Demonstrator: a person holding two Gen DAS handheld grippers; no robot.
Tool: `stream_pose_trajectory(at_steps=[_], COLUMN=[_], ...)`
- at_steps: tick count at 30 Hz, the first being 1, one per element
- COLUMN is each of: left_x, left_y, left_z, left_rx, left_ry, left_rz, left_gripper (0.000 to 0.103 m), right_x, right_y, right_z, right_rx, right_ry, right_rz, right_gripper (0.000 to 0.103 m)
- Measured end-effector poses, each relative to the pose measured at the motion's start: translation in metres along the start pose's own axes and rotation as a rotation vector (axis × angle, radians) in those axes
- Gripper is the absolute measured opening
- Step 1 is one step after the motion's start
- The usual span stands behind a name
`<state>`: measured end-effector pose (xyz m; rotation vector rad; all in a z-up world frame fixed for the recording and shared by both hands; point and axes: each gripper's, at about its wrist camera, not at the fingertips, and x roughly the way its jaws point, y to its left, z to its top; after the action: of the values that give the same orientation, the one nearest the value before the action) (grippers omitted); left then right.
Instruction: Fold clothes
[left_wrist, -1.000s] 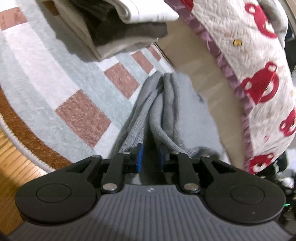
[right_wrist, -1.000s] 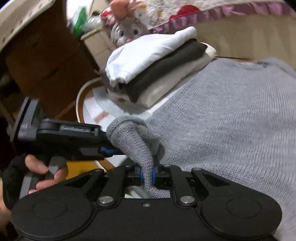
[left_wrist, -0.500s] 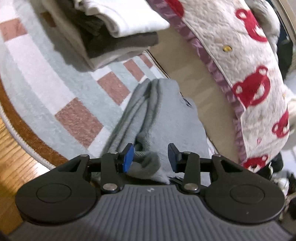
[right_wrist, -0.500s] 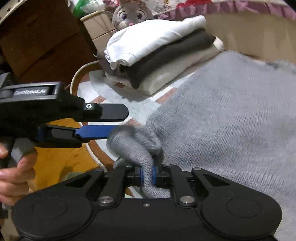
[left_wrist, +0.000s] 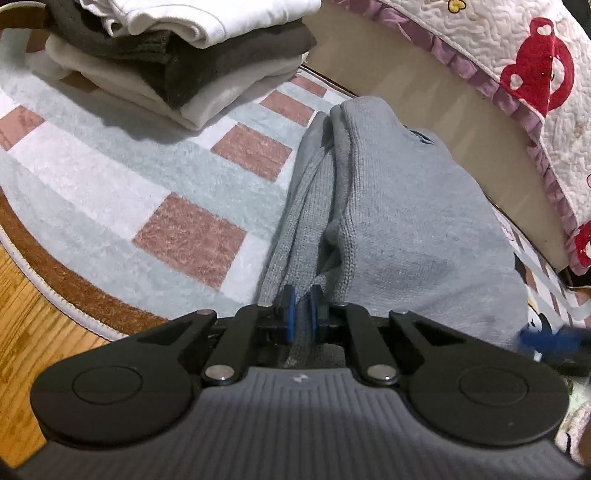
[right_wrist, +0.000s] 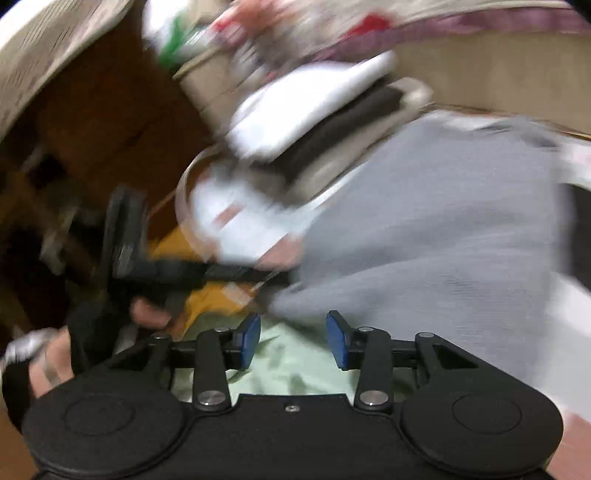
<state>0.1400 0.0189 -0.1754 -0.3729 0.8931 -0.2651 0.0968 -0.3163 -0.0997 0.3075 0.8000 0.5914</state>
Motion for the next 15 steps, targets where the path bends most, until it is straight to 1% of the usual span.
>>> stream_pose_trajectory(at_steps=[3, 5, 7, 8, 9, 11, 12, 14, 15], left_x=[0.001, 0.002, 0.000, -0.004, -0.011, -0.027, -0.033, -0.043, -0.048], left_y=[-0.004, -0.007, -0.011, -0.016, -0.024, -0.043, -0.054, -0.078, -0.090], left_z=[0.001, 0.003, 0.006, 0.008, 0.011, 0.016, 0.017, 0.018, 0.019], left_rx=[0.010, 0.020, 0.035, 0.047, 0.077, 0.141, 0.174, 0.241, 0.275], left_ry=[0.001, 0.002, 0.007, 0.008, -0.017, -0.072, -0.096, -0.141, -0.164], left_rz=[0.016, 0.030, 0.051, 0.075, 0.083, 0.095, 0.062, -0.014, -0.052], left_gripper=[0.008, 0.008, 0.008, 0.008, 0.009, 0.009, 0.009, 0.010, 0.013], right_x=[-0.039, -0.048, -0.047, -0.041, -0.033, -0.014, -0.004, 0.015, 0.021], right_y=[-0.035, -0.056, -0.067, -0.070, -0.073, -0.072, -0.071, -0.059, -0.050], right_z=[0.000, -0.003, -0.002, 0.001, 0.006, 0.008, 0.009, -0.001, -0.009], right_rx=[0.094, 0.137, 0.143, 0.142, 0.141, 0.116, 0.103, 0.031, -0.016], right_ry=[-0.100, -0.122, -0.141, -0.144, -0.143, -0.102, -0.078, -0.032, -0.036], right_rz=[-0.141, -0.200, -0.231, -0.233, -0.229, -0.245, -0.256, -0.285, -0.314], right_gripper=[0.052, 0.053, 0.054, 0.054, 0.056, 0.056, 0.057, 0.058, 0.058])
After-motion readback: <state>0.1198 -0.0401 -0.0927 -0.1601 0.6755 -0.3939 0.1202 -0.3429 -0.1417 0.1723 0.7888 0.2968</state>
